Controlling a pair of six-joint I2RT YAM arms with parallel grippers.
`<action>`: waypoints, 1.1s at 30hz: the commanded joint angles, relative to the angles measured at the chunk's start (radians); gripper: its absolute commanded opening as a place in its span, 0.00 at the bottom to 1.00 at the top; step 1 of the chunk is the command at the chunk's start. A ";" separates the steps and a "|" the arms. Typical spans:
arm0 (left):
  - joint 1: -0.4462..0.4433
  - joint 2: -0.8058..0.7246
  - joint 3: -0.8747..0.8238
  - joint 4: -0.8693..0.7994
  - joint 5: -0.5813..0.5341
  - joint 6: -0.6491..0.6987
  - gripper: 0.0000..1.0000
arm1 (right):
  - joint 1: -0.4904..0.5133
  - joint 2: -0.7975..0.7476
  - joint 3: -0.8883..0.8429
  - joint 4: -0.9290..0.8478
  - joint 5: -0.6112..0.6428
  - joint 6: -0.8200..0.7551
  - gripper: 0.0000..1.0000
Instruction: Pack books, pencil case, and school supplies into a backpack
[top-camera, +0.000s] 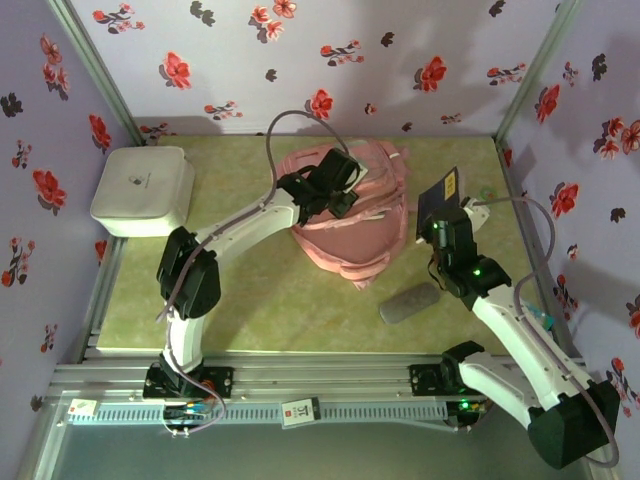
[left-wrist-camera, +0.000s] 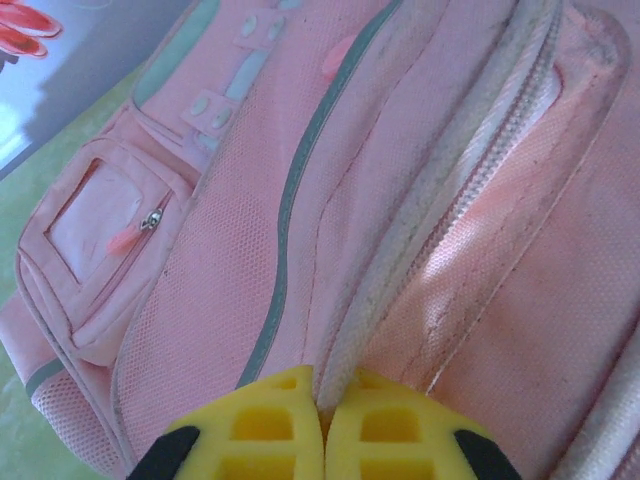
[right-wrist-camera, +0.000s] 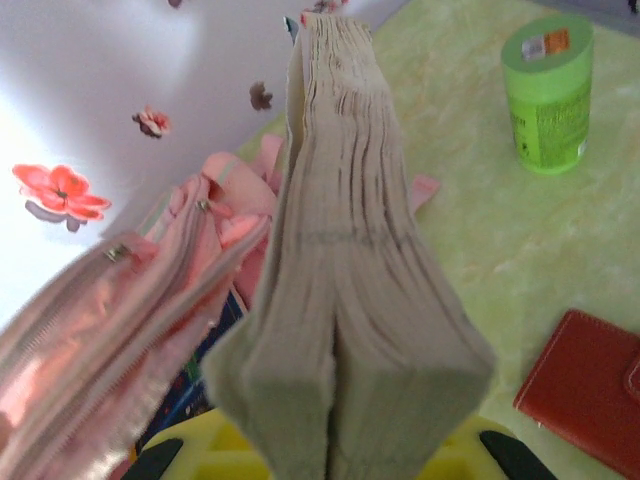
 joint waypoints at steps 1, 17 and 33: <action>0.021 -0.040 0.099 0.054 -0.019 -0.099 0.00 | -0.006 -0.003 0.037 -0.044 -0.084 0.066 0.15; 0.038 -0.059 0.134 0.104 0.013 -0.153 0.00 | -0.007 0.131 -0.041 0.308 -0.467 0.235 0.14; 0.049 -0.055 0.161 0.037 0.053 -0.216 0.00 | -0.006 0.532 -0.078 0.719 -0.427 0.381 0.13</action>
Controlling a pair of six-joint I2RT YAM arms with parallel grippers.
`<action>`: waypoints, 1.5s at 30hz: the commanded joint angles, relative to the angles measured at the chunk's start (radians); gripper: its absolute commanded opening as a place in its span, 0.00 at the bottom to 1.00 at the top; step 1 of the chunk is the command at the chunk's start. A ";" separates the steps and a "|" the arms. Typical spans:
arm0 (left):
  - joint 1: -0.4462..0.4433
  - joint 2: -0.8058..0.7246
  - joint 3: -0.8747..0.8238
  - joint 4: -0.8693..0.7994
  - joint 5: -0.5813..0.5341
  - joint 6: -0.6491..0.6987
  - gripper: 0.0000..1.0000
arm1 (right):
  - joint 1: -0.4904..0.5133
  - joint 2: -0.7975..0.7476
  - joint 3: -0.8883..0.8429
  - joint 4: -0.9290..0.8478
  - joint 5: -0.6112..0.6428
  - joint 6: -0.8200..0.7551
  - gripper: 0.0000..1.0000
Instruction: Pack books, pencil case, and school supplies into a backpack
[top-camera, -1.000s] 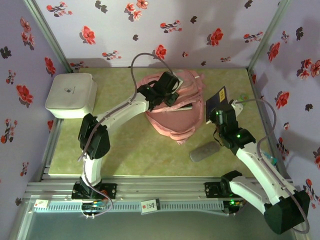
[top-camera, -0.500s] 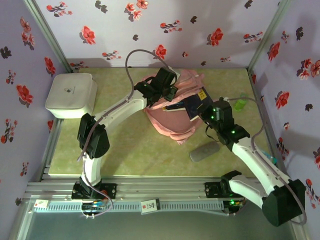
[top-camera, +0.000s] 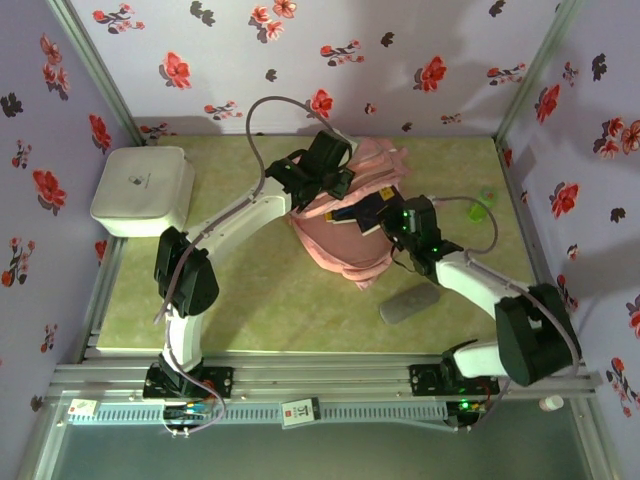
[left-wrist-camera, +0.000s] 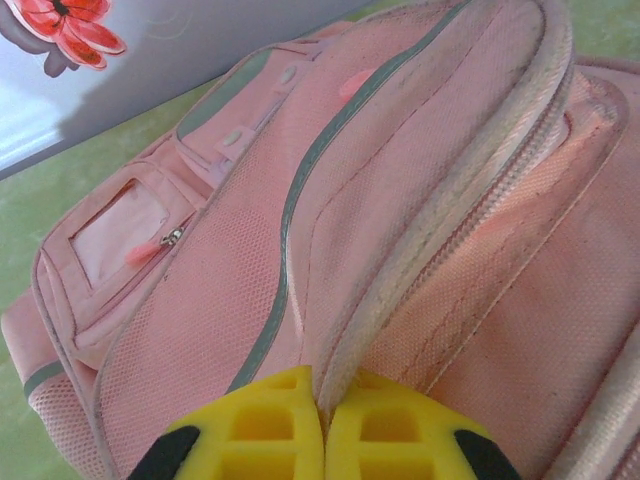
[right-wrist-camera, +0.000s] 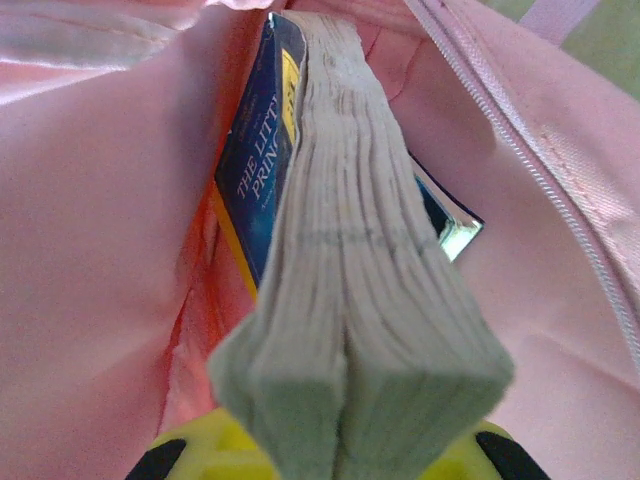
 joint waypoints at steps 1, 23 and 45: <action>0.009 -0.055 0.061 0.056 0.022 -0.055 0.00 | -0.006 0.082 0.007 0.141 0.007 0.065 0.13; 0.048 -0.073 0.029 0.042 0.065 -0.105 0.00 | -0.002 0.430 0.182 0.403 -0.173 0.217 0.33; 0.087 -0.104 -0.075 0.047 0.234 -0.121 0.16 | -0.043 -0.201 -0.075 -0.164 0.220 0.043 0.67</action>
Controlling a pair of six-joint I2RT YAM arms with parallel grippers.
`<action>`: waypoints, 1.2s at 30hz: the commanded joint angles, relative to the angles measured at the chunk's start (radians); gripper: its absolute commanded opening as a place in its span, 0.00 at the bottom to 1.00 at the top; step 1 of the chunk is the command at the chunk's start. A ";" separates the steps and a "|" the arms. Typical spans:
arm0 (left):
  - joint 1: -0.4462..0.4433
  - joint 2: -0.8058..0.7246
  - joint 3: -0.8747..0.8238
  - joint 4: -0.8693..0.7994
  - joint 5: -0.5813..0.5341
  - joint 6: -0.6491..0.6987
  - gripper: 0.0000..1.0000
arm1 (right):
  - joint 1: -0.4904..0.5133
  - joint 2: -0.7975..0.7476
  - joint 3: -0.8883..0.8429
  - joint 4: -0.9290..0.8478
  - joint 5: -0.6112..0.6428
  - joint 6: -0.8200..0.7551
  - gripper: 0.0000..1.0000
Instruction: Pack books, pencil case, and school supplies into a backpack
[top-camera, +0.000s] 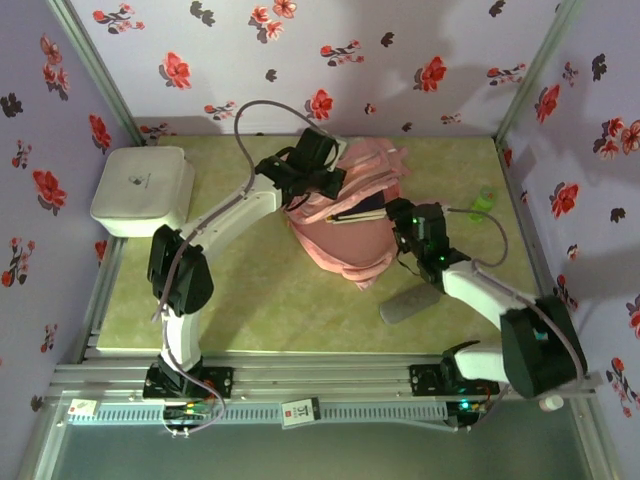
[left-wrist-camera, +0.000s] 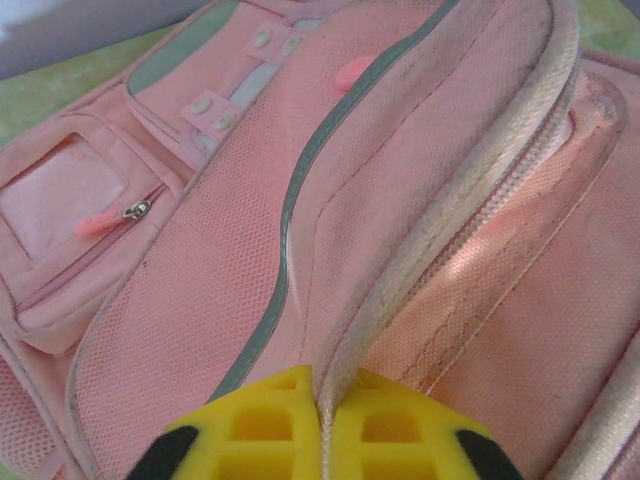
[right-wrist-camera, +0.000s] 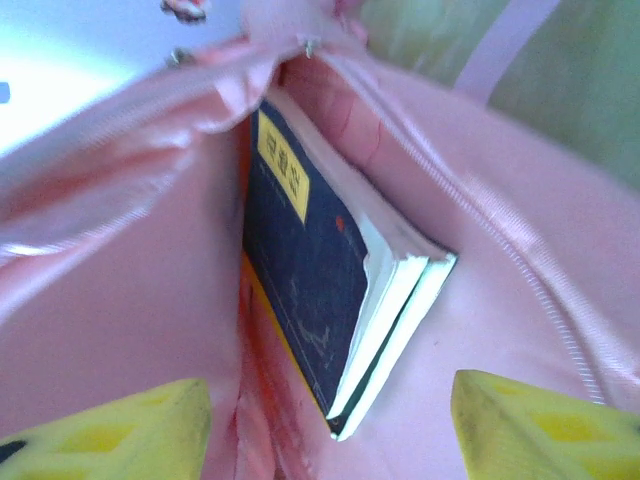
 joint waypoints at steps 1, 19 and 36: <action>0.022 -0.085 -0.023 0.042 0.061 -0.052 0.22 | -0.006 -0.096 0.025 -0.224 0.169 -0.116 0.67; 0.380 -0.153 -0.504 0.337 0.348 -0.514 0.71 | -0.004 -0.023 0.246 -0.432 0.061 -0.398 0.75; 0.444 0.180 -0.319 0.264 0.432 -0.504 0.51 | 0.004 0.245 0.295 -0.421 -0.093 -0.395 0.70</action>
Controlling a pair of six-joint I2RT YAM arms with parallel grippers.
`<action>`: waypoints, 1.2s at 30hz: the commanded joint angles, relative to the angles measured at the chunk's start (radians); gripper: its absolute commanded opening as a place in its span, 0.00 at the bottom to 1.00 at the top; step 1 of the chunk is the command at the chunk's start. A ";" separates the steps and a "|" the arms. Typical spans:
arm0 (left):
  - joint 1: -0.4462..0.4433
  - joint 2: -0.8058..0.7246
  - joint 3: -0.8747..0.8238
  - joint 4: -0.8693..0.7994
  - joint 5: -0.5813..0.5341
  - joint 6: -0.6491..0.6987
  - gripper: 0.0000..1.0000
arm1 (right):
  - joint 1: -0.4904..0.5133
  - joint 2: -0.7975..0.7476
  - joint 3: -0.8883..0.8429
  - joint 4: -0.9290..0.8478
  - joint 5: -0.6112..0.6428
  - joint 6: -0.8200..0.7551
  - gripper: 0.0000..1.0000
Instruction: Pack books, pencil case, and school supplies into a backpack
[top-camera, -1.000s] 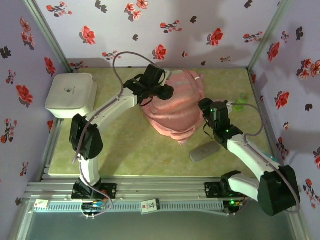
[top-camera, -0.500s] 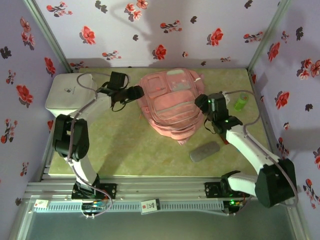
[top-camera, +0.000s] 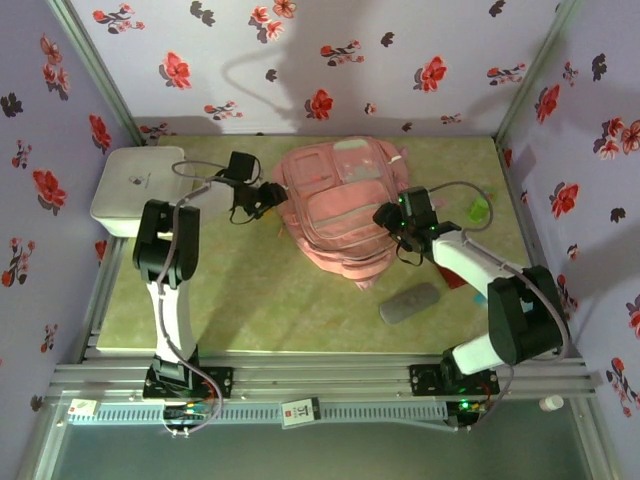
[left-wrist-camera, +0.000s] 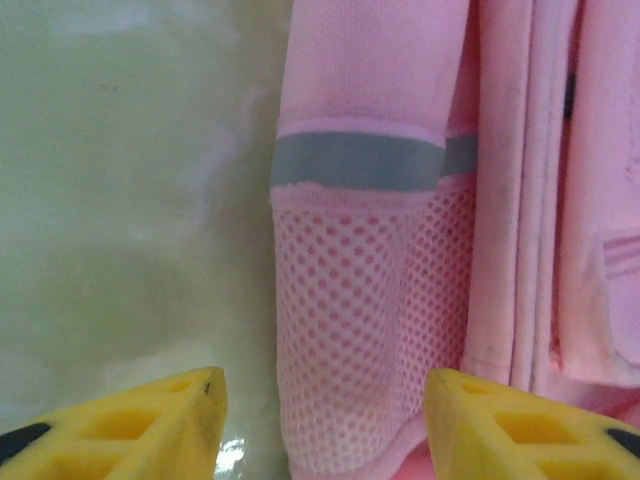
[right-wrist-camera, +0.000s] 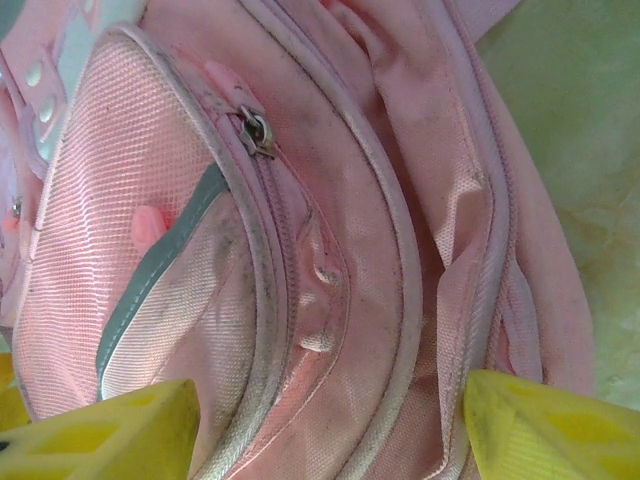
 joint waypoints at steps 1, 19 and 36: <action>0.009 0.043 0.075 -0.038 0.035 0.014 0.49 | 0.004 0.025 0.030 -0.007 -0.030 -0.028 0.70; 0.018 0.017 0.014 0.007 0.056 -0.002 0.00 | 0.004 0.157 0.099 0.016 -0.068 -0.085 0.63; 0.001 -0.388 -0.498 0.213 0.031 -0.138 0.00 | 0.019 0.580 0.504 0.123 -0.122 -0.197 0.60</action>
